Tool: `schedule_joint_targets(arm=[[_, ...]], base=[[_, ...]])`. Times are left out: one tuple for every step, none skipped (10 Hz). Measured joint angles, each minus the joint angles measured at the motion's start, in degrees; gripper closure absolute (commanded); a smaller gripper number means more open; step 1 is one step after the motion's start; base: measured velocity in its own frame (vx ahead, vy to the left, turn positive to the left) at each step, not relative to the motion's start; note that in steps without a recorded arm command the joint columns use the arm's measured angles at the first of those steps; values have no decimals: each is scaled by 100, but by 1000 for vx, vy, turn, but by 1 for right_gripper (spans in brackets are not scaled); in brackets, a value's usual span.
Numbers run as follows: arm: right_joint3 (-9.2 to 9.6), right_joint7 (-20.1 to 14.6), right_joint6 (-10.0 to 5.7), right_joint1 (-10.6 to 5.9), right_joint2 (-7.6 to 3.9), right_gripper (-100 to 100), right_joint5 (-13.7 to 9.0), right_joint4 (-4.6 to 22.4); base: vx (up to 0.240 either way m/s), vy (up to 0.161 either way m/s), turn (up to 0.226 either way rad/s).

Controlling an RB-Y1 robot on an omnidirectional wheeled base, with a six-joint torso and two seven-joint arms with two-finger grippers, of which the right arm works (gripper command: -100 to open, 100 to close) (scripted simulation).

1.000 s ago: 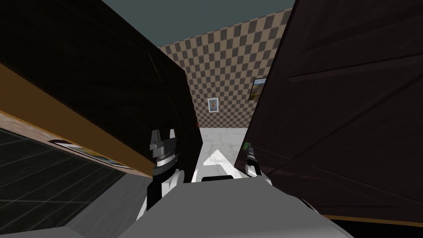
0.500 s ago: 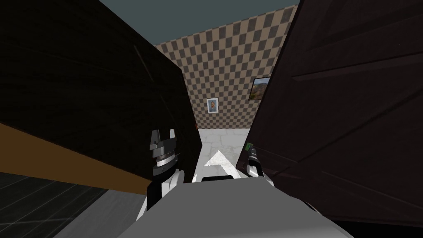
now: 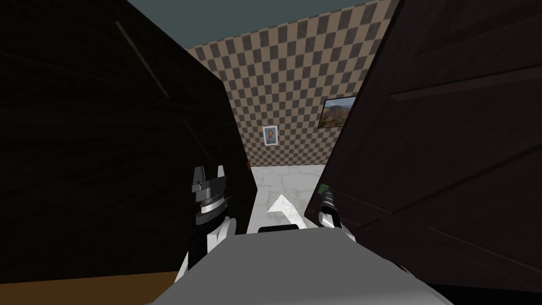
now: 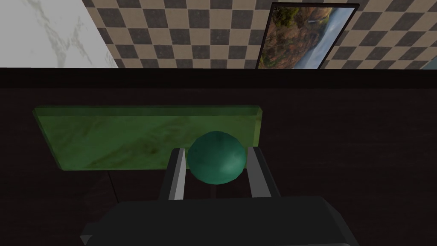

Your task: Push the door open

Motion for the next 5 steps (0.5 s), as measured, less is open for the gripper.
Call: schedule_joint_targets(arm=[[-17, -14, -63, -54, -37, 100, -10, 110], [-21, -18, -78, -61, -45, 100, -12, 121], [-54, 10, -49, -36, -22, 100, -35, 93], [-86, 10, -85, -82, -43, 100, -62, 245], [-132, 51, -33, 3, -1, 100, -90, 89]], base=[[31, -11, -1], [97, -12, -26], [153, -59, -25], [164, -39, -14], [181, -30, -36]])
